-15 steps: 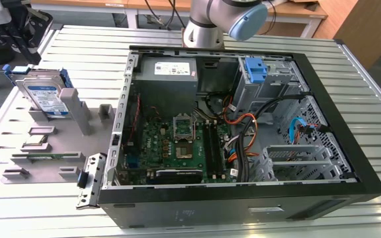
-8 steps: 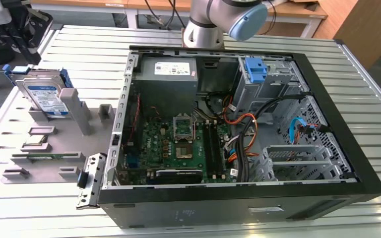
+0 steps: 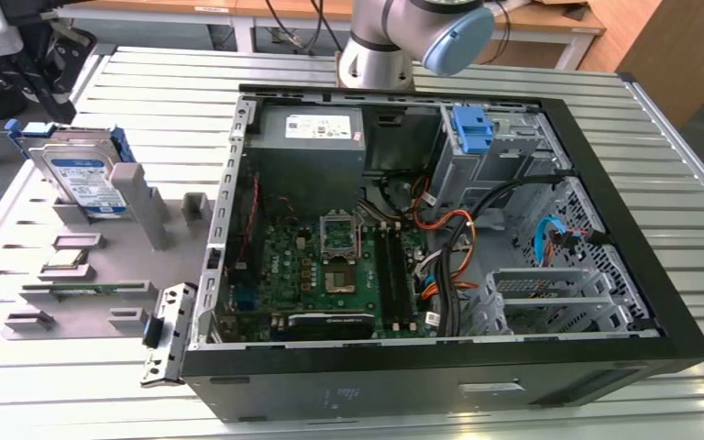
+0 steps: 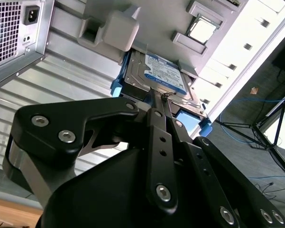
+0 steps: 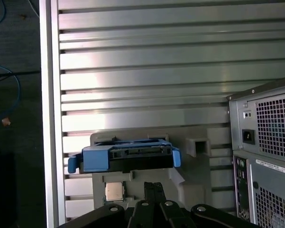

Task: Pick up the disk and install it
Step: 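Reach for the disk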

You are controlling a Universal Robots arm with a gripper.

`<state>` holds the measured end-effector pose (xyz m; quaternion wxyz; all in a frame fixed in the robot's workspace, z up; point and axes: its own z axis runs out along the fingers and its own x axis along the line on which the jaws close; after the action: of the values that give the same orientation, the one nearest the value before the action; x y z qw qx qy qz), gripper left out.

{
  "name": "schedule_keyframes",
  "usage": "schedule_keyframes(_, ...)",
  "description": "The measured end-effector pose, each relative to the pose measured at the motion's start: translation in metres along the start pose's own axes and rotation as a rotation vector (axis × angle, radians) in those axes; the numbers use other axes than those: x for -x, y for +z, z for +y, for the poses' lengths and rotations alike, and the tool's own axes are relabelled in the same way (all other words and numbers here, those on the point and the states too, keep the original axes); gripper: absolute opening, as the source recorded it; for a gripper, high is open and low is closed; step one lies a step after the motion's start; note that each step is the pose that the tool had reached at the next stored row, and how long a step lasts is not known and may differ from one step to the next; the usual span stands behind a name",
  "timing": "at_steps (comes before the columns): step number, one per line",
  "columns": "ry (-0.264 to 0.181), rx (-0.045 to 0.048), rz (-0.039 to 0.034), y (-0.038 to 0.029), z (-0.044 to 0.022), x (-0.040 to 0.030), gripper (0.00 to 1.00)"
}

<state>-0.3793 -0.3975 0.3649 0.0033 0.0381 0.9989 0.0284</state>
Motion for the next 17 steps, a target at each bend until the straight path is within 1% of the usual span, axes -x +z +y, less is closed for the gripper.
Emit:
schedule_keyframes(2, 0.000, 0.0084, 0.0006, 0.0009, -0.0001, -0.0011, 0.11)
schedule_keyframes(8, 0.000, 0.0119, 0.0010, 0.0045, -0.0006, -0.0048, 0.11)
schedule_keyframes(11, 0.000, 0.0208, 0.0017, 0.0061, -0.0009, -0.0074, 0.11)
schedule_keyframes(14, 0.000, 0.0224, 0.0014, 0.0075, -0.0011, -0.0092, 0.11)
schedule_keyframes(17, 0.000, 0.0222, 0.0018, 0.0073, -0.0012, -0.0093, 0.11)
